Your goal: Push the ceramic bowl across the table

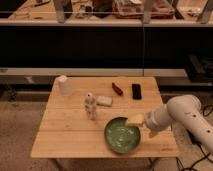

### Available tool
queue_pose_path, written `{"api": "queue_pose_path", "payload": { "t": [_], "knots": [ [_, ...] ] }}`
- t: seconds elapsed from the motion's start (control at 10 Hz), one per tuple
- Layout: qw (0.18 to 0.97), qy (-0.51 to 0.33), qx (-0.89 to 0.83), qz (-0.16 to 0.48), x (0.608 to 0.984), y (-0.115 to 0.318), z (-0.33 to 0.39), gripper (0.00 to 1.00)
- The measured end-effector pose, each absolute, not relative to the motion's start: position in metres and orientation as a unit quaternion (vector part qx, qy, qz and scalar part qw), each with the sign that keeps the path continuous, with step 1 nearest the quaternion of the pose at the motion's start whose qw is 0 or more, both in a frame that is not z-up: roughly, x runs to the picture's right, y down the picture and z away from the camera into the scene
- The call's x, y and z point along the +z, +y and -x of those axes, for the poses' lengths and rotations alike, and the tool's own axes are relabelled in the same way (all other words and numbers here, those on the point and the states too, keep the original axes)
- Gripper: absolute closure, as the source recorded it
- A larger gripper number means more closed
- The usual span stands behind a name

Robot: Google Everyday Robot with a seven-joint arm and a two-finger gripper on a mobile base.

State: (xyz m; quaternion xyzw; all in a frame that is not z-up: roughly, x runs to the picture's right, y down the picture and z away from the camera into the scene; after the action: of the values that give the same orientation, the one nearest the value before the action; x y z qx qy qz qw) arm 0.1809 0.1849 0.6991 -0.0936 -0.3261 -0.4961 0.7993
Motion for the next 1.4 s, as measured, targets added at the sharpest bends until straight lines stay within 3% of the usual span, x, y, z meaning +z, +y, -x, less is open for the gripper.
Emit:
{"api": "queue_pose_path", "payload": {
  "t": [0.4,0.7,0.8,1.1,1.4],
  "knots": [
    [0.824,-0.167,-0.522,0.144,0.754,0.151,-0.317,0.62],
    [0.813,-0.123,-0.543,0.170,0.775,0.159,-0.352,0.92],
    [0.813,-0.125,-0.542,0.174,0.780,0.170,-0.351,0.97],
    [0.804,-0.155,-0.544,0.183,0.798,0.209,-0.325,1.00],
    [0.790,-0.188,-0.557,0.175,0.807,0.221,-0.290,1.00]
  ]
}}
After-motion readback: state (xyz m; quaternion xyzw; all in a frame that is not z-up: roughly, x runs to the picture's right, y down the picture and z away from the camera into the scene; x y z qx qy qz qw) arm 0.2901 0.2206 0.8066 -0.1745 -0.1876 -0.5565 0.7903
